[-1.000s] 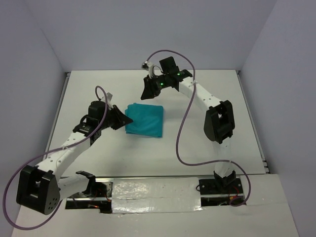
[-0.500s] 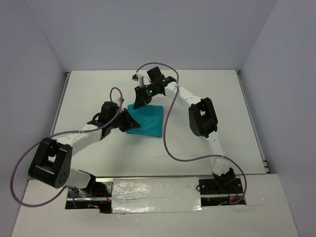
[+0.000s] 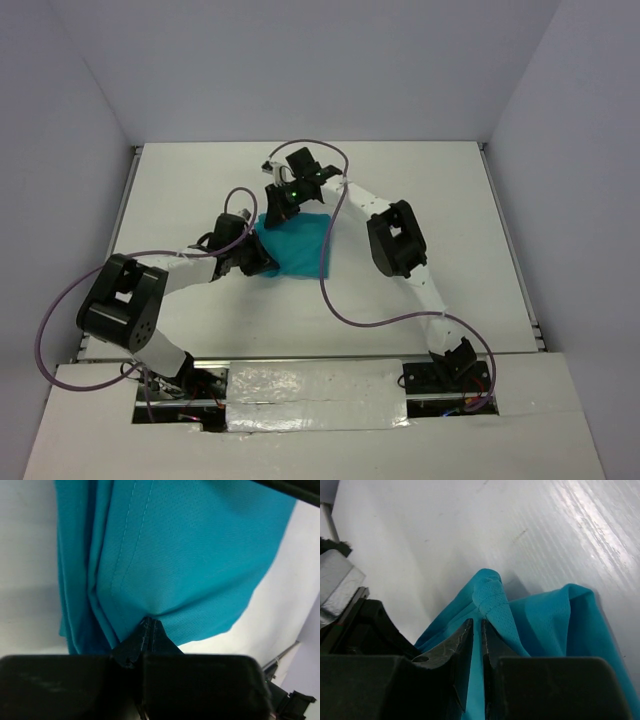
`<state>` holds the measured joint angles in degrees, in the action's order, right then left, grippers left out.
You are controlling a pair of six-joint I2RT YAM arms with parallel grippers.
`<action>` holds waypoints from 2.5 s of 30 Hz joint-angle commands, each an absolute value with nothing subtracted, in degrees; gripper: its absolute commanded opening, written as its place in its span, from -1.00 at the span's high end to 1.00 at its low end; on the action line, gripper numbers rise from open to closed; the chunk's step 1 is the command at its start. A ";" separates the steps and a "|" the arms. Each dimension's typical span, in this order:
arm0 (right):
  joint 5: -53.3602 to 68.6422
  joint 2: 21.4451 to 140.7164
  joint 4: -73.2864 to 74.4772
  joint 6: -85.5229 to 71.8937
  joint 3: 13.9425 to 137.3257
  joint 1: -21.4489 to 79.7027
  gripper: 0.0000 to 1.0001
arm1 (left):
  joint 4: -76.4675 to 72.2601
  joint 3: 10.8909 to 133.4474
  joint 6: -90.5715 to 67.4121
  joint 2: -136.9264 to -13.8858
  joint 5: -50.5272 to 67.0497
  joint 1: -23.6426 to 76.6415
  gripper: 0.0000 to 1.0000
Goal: Fold and stack the t-shirts
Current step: Smooth out wrinkles on the folded tshirt
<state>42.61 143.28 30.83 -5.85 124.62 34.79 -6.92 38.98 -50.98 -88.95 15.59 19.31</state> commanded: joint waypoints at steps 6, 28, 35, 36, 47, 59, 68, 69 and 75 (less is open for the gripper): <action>35.51 145.63 27.43 -10.89 128.05 34.37 0.61 | -6.94 37.19 -49.13 -90.09 12.92 19.16 1.00; 35.76 148.46 23.30 -17.58 130.00 31.64 0.58 | -5.89 38.23 -49.39 -89.30 13.01 19.25 1.00; 42.18 137.38 15.20 -18.37 124.36 28.66 0.42 | -0.18 45.33 -48.34 -79.73 11.08 19.16 0.93; 42.71 136.33 15.29 -18.28 124.28 27.70 0.40 | 1.56 46.22 -47.90 -77.45 10.73 19.16 0.87; 54.93 119.02 32.20 5.64 112.33 23.38 0.00 | 6.95 49.31 -44.13 -70.22 14.04 16.00 -0.23; 44.83 90.45 40.08 20.91 84.83 17.76 -0.36 | 1.41 48.17 -41.92 -62.15 20.56 16.00 -0.65; 31.92 71.66 38.23 19.96 72.25 14.50 -0.79 | 3.69 47.11 -40.69 -54.32 20.39 16.00 -0.89; 31.03 70.41 38.32 19.95 72.25 14.24 -0.87 | 3.78 46.94 -40.78 -53.79 20.39 16.00 -0.90; 23.56 61.88 34.46 15.66 67.42 13.80 -0.99 | 3.43 46.93 -40.87 -50.46 21.80 16.00 -0.98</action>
